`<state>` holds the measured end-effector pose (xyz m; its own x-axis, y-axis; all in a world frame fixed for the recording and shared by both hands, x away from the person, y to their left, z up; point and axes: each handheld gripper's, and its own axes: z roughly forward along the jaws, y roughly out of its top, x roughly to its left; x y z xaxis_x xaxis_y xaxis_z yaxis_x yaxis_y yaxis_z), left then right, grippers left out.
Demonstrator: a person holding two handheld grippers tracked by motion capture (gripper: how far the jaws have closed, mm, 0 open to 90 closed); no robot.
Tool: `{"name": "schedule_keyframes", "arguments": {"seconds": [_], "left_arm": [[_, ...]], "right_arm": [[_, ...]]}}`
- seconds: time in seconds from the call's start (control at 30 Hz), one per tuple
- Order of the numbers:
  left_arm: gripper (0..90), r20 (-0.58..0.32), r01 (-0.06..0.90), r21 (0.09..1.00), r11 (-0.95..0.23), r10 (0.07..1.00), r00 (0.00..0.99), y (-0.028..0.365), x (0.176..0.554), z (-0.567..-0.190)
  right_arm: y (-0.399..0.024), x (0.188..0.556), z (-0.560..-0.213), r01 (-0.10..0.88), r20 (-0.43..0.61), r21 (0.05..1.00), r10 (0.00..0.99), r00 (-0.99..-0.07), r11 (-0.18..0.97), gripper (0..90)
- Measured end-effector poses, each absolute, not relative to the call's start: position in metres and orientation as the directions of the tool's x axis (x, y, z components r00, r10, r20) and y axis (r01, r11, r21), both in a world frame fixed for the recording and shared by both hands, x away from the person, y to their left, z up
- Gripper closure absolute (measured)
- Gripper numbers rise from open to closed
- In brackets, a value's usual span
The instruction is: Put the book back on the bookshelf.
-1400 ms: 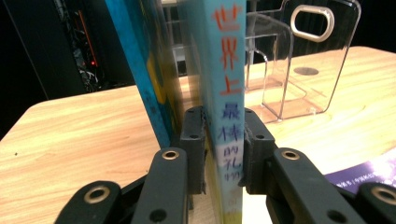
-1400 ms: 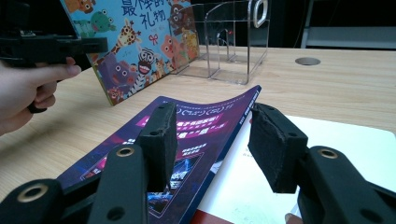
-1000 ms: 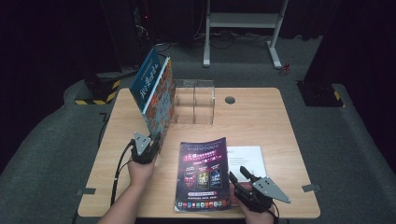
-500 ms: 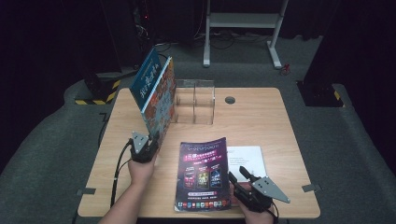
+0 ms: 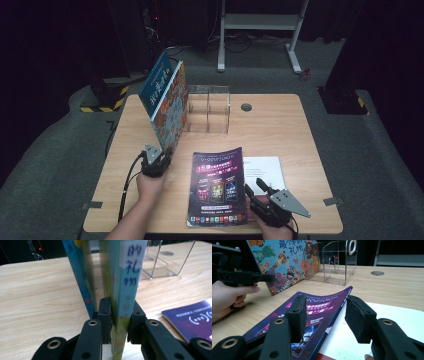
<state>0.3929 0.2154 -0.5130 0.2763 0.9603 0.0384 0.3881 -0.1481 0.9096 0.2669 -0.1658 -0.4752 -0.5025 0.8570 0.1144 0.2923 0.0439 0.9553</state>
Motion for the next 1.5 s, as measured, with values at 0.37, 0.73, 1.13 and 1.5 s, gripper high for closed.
{"name": "schedule_keyframes", "arguments": {"seconds": [0.37, 0.73, 1.13, 1.5], "left_arm": [[75.7, 0.084, 0.413, 0.888, -0.201, 0.955, 0.284, 0.2157, 0.3942, -0.5192], [75.8, 0.080, 0.413, 0.891, -0.189, 0.960, 0.268, 0.2136, 0.3965, -0.5199], [75.7, 0.067, 0.412, 0.894, -0.176, 0.962, 0.265, 0.2119, 0.3984, -0.5206], [74.9, 0.057, 0.410, 0.897, -0.165, 0.963, 0.263, 0.2123, 0.3998, -0.5212]], "right_arm": [[-0.1656, 0.2672, -0.4757, 0.294, 0.116, 0.955, 0.857, -0.502, 0.043, 51.5], [-0.1650, 0.2676, -0.4761, 0.296, 0.115, 0.954, 0.856, -0.505, 0.046, 51.6], [-0.1645, 0.2677, -0.4764, 0.295, 0.111, 0.954, 0.856, -0.506, 0.051, 51.5], [-0.1644, 0.2677, -0.4766, 0.296, 0.111, 0.954, 0.855, -0.506, 0.051, 51.6]]}}
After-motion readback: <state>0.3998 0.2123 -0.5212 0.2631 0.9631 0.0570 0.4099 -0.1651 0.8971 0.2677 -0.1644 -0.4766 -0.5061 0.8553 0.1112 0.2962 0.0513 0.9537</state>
